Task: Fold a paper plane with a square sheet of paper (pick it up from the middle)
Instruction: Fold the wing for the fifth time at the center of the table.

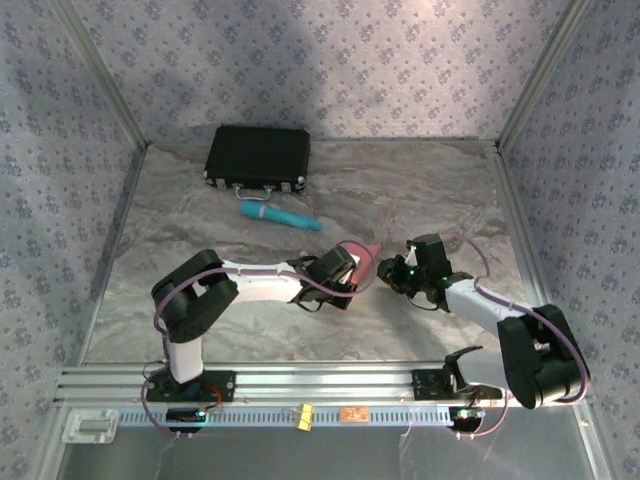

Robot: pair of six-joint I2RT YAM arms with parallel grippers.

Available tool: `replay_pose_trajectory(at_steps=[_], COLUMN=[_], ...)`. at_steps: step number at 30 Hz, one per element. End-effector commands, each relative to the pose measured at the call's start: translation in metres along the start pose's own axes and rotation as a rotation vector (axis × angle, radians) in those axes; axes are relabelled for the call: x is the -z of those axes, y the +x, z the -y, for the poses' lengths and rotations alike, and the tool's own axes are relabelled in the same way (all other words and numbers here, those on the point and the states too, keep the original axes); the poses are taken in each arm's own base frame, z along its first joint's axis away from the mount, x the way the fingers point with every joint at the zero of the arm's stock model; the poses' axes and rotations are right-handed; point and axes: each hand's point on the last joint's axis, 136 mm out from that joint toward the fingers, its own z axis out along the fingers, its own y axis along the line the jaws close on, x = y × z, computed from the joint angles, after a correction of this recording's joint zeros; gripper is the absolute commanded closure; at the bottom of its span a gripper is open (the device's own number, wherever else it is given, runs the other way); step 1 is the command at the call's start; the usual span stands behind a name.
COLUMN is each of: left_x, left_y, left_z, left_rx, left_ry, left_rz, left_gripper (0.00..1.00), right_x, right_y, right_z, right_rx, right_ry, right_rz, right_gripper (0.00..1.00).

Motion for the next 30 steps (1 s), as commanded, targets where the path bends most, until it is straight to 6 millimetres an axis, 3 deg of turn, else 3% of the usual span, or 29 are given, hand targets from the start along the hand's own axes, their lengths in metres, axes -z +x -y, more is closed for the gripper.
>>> replay_pose_trajectory(at_steps=[1,11,30], left_x=[-0.003,-0.012,-0.011], left_y=[0.018,0.025,0.035], left_z=[-0.005,-0.008,-0.008], left_rx=[0.003,0.053,0.01], left_ry=[0.048,0.174,0.28], left_rz=[-0.058,-0.107,-0.114], left_gripper=[1.0,1.0,1.0], right_x=[0.004,0.001,-0.016], right_y=[-0.003,0.012,0.021], right_z=[-0.005,-0.032,-0.041], right_rx=[0.126,0.278,0.32], right_ry=[-0.025,-0.138,-0.165], right_rz=[0.066,-0.01,-0.077], right_gripper=[0.78,0.78,0.78])
